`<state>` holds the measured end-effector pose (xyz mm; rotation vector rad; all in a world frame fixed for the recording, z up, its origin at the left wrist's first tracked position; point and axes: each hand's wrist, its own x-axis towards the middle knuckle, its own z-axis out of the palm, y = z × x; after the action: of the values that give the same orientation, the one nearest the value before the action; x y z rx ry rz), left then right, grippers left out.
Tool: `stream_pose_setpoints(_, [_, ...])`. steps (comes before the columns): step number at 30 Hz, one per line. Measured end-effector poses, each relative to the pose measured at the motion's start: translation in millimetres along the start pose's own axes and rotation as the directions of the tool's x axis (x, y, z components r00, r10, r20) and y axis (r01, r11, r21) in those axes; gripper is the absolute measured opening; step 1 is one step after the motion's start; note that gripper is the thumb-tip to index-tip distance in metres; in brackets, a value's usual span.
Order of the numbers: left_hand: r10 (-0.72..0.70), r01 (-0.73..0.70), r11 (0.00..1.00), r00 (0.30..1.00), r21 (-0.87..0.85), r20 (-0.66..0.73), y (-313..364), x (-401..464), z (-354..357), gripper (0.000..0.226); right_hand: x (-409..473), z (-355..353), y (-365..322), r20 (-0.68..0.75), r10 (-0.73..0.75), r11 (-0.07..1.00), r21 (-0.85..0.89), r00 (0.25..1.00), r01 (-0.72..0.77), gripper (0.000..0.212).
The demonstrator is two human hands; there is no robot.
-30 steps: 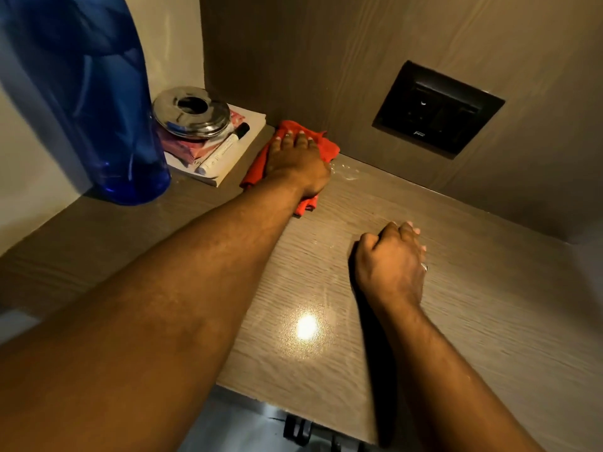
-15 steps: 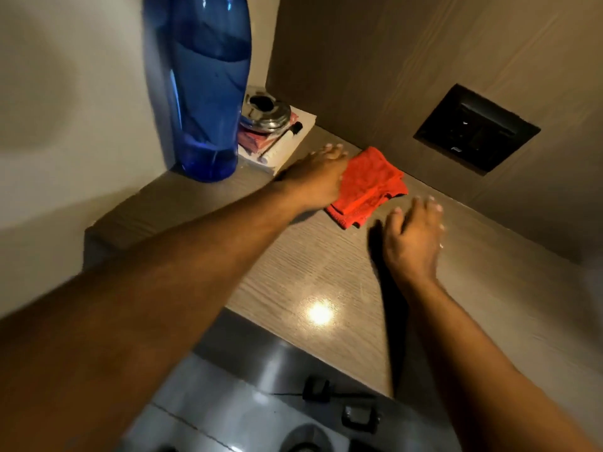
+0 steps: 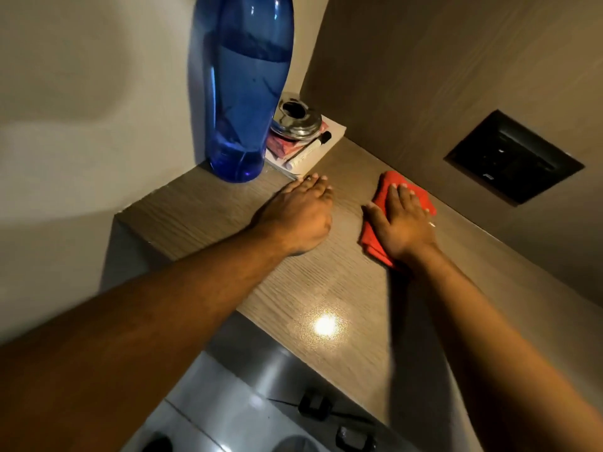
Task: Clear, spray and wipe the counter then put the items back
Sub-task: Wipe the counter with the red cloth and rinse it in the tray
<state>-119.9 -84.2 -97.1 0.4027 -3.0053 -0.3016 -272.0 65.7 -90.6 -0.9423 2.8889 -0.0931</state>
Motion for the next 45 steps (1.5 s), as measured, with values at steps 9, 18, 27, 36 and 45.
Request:
stream_pose_setpoints(9, [0.076, -0.077, 0.995, 0.997, 0.060, 0.030, 6, -4, 1, 0.069, -3, -4, 39, 0.036, 0.258, 0.966, -0.027, 0.966, -0.257, 0.076])
stream_pose_setpoints(18, [0.066, -0.064, 0.997, 0.997, 0.047, -0.036, 6, 3, 10, 0.068, 83, -15, -43, 0.048, -0.255, 0.967, -0.009, 0.966, 0.256, 0.087])
stream_pose_setpoints(27, [0.078, -0.077, 0.996, 0.997, 0.043, -0.027, 3, 2, 9, 0.068, 80, -11, -25, 0.064, -0.239, 0.971, 0.019, 0.969, 0.238, 0.084])
stream_pose_setpoints(36, [0.067, -0.071, 0.995, 0.996, 0.071, 0.053, 10, -4, 0, 0.066, -28, -19, 136, -0.006, 0.218, 0.976, 0.012, 0.976, -0.218, 0.078])
stream_pose_setpoints(45, [0.062, -0.063, 0.997, 0.998, 0.048, 0.017, 36, -14, 12, 0.067, -5, -3, 37, 0.005, 0.462, 0.883, 0.093, 0.887, -0.460, 0.077])
